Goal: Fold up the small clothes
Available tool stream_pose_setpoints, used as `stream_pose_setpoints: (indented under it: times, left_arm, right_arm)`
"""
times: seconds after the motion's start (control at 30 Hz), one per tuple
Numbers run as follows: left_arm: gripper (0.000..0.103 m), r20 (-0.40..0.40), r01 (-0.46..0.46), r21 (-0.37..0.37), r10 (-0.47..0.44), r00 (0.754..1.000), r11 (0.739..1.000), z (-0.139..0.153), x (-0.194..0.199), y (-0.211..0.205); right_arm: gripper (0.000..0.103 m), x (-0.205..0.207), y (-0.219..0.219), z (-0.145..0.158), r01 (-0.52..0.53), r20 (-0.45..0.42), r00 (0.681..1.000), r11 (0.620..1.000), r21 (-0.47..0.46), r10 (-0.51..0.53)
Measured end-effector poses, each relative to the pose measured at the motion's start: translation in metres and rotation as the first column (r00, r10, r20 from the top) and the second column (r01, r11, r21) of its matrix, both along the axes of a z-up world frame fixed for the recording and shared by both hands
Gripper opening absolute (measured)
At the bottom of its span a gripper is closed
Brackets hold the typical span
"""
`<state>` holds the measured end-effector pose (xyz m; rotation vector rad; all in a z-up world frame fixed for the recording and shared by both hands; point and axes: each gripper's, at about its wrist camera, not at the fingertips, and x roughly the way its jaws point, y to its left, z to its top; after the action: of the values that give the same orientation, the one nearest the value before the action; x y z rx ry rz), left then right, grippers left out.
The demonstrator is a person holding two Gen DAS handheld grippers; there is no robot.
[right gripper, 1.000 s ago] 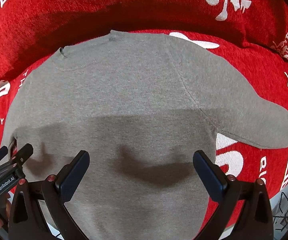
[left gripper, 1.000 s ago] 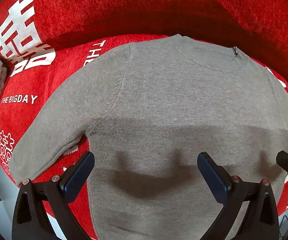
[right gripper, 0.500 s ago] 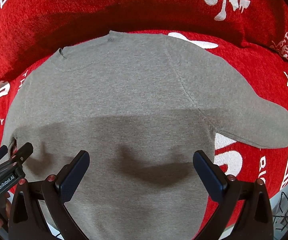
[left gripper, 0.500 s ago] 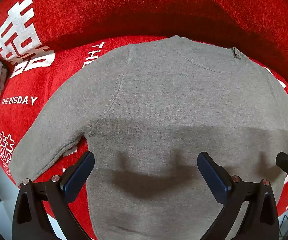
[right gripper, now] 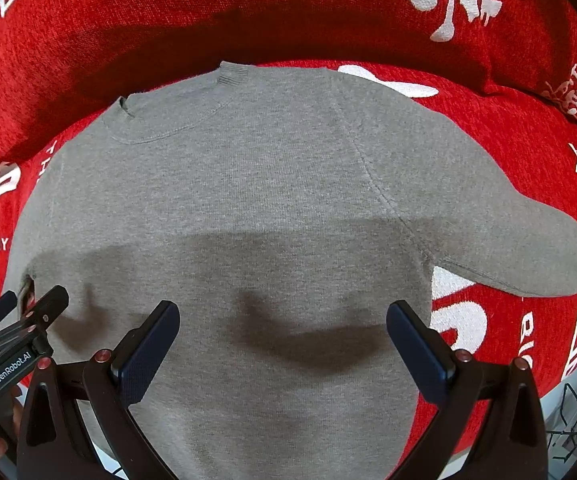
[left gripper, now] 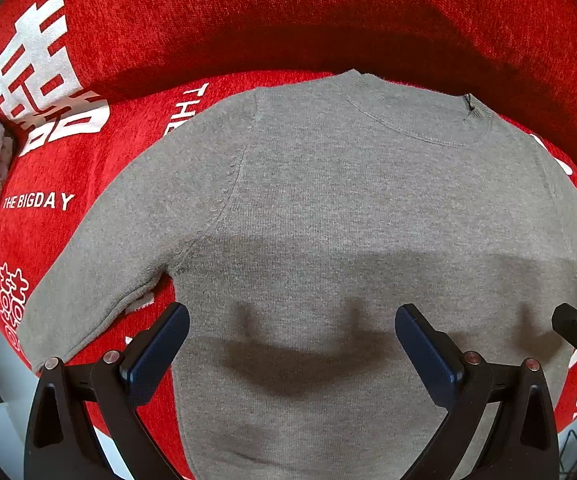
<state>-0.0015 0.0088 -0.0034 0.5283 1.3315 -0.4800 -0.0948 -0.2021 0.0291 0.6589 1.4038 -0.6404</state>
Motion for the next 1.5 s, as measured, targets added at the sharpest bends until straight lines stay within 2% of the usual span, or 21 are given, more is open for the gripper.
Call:
stream_pose_setpoints:
  times: [1.17,1.5]
  left_arm:
    - [0.103,-0.001,-0.003,-0.001,0.003,1.000,1.000,0.0009,-0.0006,-0.0032]
    - [0.103,-0.017,-0.004,-0.023,0.004,1.000,1.000,0.0025,-0.0024,0.0004]
  right_arm:
    - [0.103,-0.0012,0.0027,0.0024,-0.010,0.011,1.000,1.000,0.000,0.010]
    - [0.103,-0.0011,0.0058,0.0019,-0.015,0.006,1.000,1.000,-0.003,0.015]
